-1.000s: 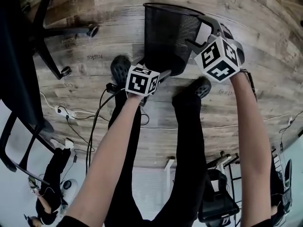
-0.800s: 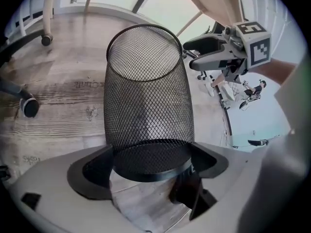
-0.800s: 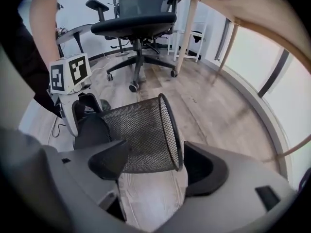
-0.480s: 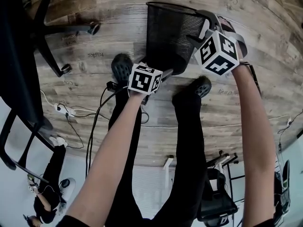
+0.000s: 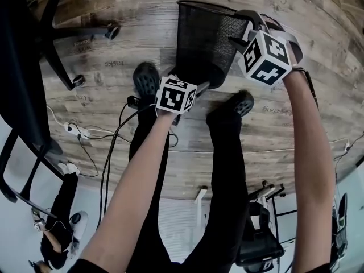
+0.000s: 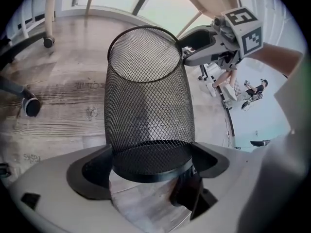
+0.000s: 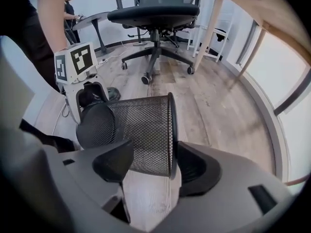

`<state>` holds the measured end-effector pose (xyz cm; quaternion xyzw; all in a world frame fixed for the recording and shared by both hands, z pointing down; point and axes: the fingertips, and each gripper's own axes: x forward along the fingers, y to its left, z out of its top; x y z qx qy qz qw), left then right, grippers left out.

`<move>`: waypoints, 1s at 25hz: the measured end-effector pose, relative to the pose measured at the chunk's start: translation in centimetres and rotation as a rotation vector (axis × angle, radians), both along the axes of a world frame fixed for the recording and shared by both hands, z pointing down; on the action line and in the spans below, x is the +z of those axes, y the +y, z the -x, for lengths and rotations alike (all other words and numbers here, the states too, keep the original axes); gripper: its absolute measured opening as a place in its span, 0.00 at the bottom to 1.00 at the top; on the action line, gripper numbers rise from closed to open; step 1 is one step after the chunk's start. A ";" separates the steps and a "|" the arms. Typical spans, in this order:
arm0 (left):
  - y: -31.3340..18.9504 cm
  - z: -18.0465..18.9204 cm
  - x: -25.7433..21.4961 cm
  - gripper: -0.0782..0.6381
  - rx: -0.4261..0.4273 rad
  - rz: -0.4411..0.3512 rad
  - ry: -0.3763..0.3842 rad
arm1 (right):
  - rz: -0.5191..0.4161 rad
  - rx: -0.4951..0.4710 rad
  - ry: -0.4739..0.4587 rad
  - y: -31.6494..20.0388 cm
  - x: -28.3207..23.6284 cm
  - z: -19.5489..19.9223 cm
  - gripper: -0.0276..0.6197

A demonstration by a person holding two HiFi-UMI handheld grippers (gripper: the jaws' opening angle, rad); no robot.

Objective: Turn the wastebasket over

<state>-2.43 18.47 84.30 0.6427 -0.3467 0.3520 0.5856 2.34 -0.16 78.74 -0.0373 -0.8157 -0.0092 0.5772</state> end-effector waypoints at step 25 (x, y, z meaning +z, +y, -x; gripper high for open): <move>6.3 0.2 0.5 0.82 0.186 -0.021 -0.025 | 0.048 -0.112 -0.154 7.2 -8.3 -0.1 0.14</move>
